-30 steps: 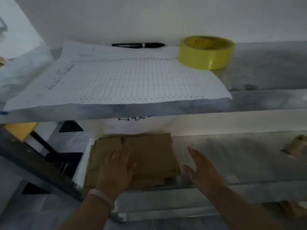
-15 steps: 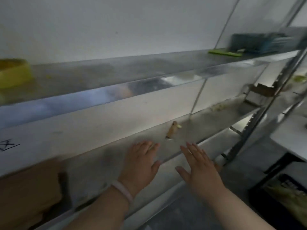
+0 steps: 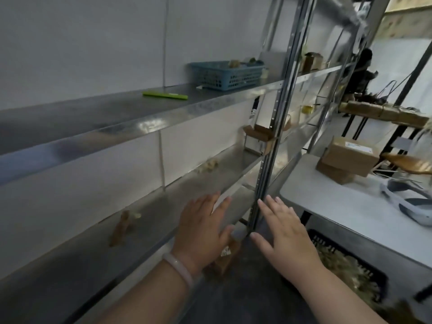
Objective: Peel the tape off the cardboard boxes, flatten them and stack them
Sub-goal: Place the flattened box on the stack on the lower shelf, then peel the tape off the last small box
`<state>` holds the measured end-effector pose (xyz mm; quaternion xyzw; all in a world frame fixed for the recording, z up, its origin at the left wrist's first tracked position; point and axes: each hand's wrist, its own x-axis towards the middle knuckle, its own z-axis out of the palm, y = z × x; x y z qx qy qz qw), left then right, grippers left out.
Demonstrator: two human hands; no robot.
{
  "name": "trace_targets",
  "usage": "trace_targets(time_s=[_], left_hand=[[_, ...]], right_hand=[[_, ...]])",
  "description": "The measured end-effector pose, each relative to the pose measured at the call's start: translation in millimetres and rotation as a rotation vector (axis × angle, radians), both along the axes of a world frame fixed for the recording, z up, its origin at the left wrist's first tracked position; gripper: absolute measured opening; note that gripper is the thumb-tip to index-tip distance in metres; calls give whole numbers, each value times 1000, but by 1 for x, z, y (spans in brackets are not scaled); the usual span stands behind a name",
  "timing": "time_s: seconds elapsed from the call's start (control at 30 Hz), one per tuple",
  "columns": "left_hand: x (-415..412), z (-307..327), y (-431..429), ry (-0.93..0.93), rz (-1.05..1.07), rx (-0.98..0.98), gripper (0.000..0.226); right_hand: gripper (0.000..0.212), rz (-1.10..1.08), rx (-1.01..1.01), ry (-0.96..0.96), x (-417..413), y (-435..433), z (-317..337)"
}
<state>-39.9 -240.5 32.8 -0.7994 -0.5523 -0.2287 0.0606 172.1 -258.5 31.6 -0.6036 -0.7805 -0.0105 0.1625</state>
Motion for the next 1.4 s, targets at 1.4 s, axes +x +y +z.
trace_targets(time_s=[1.4], left_hand=[[256, -60, 565, -714, 186, -554, 64]], right_hand=[[60, -135, -582, 733, 225, 627, -70]])
